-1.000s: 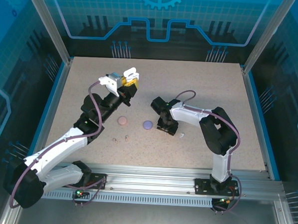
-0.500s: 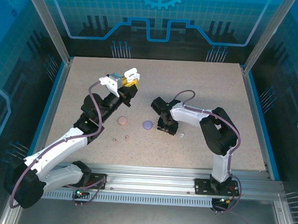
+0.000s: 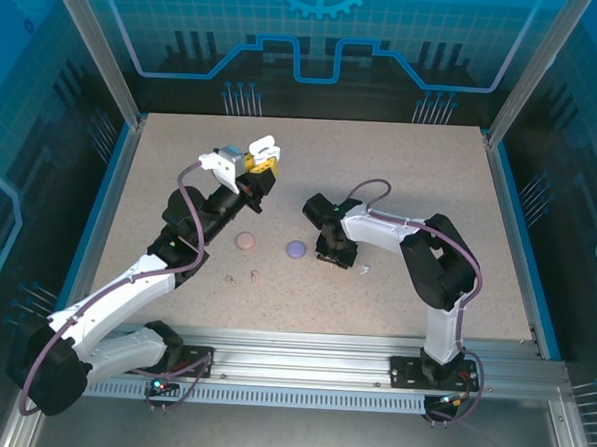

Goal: Insert the wireless bluetooth earbuds into the charging case

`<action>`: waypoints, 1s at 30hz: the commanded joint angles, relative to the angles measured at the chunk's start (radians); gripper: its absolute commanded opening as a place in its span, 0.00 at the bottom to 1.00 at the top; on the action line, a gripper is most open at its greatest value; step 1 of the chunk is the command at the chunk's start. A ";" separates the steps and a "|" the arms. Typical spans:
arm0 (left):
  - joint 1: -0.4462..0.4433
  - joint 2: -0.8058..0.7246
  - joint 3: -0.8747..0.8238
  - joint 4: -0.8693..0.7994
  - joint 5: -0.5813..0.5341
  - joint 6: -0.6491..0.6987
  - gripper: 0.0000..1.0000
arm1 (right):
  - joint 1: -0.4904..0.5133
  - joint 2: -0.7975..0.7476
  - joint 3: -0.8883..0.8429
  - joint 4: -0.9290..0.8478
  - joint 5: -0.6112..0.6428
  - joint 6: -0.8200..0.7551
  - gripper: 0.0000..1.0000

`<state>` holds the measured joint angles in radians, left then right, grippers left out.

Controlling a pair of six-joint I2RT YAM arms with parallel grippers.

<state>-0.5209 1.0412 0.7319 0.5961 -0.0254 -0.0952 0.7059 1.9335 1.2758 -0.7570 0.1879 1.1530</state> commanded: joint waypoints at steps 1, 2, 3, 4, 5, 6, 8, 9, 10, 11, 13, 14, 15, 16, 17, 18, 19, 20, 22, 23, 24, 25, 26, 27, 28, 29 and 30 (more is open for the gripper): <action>-0.006 -0.001 0.006 0.020 0.029 0.017 0.00 | -0.018 0.020 -0.018 0.004 0.048 -0.011 0.31; -0.004 -0.002 0.005 0.020 0.030 0.017 0.00 | -0.018 0.019 -0.018 0.004 0.048 -0.012 0.30; -0.004 -0.003 0.004 0.018 0.034 0.016 0.00 | -0.018 0.017 -0.020 0.005 0.048 -0.017 0.30; -0.005 -0.004 0.004 0.018 0.036 0.015 0.00 | -0.018 0.014 -0.021 0.007 0.048 -0.019 0.28; -0.005 -0.007 0.004 0.016 0.038 0.013 0.00 | -0.018 0.011 -0.022 0.008 0.050 -0.023 0.28; -0.004 -0.007 0.004 0.015 0.040 0.013 0.00 | -0.017 0.007 -0.025 0.011 0.051 -0.028 0.28; -0.006 -0.010 0.003 0.015 0.049 0.012 0.00 | -0.018 -0.007 -0.035 0.020 0.052 -0.035 0.27; -0.004 -0.010 0.001 0.016 0.057 0.012 0.00 | -0.018 -0.015 -0.041 0.025 0.054 -0.038 0.27; -0.005 -0.012 0.000 0.016 0.062 0.011 0.00 | -0.016 -0.027 -0.050 0.032 0.057 -0.042 0.26; -0.006 -0.014 -0.001 0.016 0.068 0.009 0.00 | -0.016 -0.042 -0.061 0.043 0.061 -0.049 0.25; -0.006 -0.018 -0.006 0.017 0.083 0.009 0.00 | -0.014 -0.078 -0.078 0.058 0.073 -0.060 0.24; -0.006 -0.021 -0.008 0.020 0.090 0.008 0.00 | -0.014 -0.097 -0.088 0.067 0.080 -0.066 0.24; -0.006 -0.022 -0.011 0.025 0.094 0.009 0.00 | -0.015 -0.115 -0.095 0.073 0.086 -0.073 0.24; -0.006 -0.024 -0.015 0.029 0.099 0.008 0.00 | -0.014 -0.136 -0.102 0.078 0.095 -0.082 0.24; -0.005 -0.027 -0.019 0.033 0.105 0.009 0.00 | -0.015 -0.154 -0.107 0.080 0.103 -0.092 0.24; -0.005 -0.029 -0.019 0.036 0.108 0.010 0.00 | -0.014 -0.175 -0.107 0.079 0.110 -0.101 0.24; -0.006 -0.032 -0.019 0.035 0.112 0.011 0.00 | -0.014 -0.192 -0.109 0.078 0.117 -0.110 0.24; -0.007 -0.032 -0.020 0.038 0.119 0.015 0.00 | -0.013 -0.212 -0.108 0.079 0.123 -0.122 0.24; -0.010 -0.033 -0.020 0.041 0.125 0.020 0.00 | -0.015 -0.250 -0.106 0.074 0.134 -0.142 0.24; -0.009 -0.032 -0.021 0.047 0.125 0.024 0.00 | -0.015 -0.271 -0.100 0.072 0.141 -0.154 0.24; -0.011 -0.031 -0.024 0.053 0.127 0.028 0.00 | -0.014 -0.290 -0.094 0.072 0.145 -0.164 0.24; -0.011 -0.029 -0.029 0.068 0.125 0.037 0.00 | -0.015 -0.313 -0.088 0.068 0.151 -0.178 0.24; -0.014 -0.025 -0.036 0.084 0.118 0.048 0.00 | -0.016 -0.336 -0.078 0.067 0.157 -0.193 0.24; -0.017 -0.022 -0.043 0.100 0.112 0.060 0.00 | -0.016 -0.358 -0.072 0.067 0.163 -0.206 0.24; -0.019 -0.014 -0.049 0.122 0.112 0.083 0.00 | -0.019 -0.384 -0.061 0.066 0.168 -0.221 0.24; -0.019 -0.007 -0.057 0.149 0.113 0.107 0.00 | -0.022 -0.410 -0.049 0.068 0.170 -0.239 0.24; -0.022 0.001 -0.064 0.178 0.112 0.131 0.00 | -0.026 -0.433 -0.038 0.069 0.171 -0.257 0.24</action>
<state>-0.5327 1.0344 0.6930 0.6617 0.0761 -0.0422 0.6971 1.5642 1.1873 -0.6830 0.3161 0.9623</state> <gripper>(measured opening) 0.236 0.243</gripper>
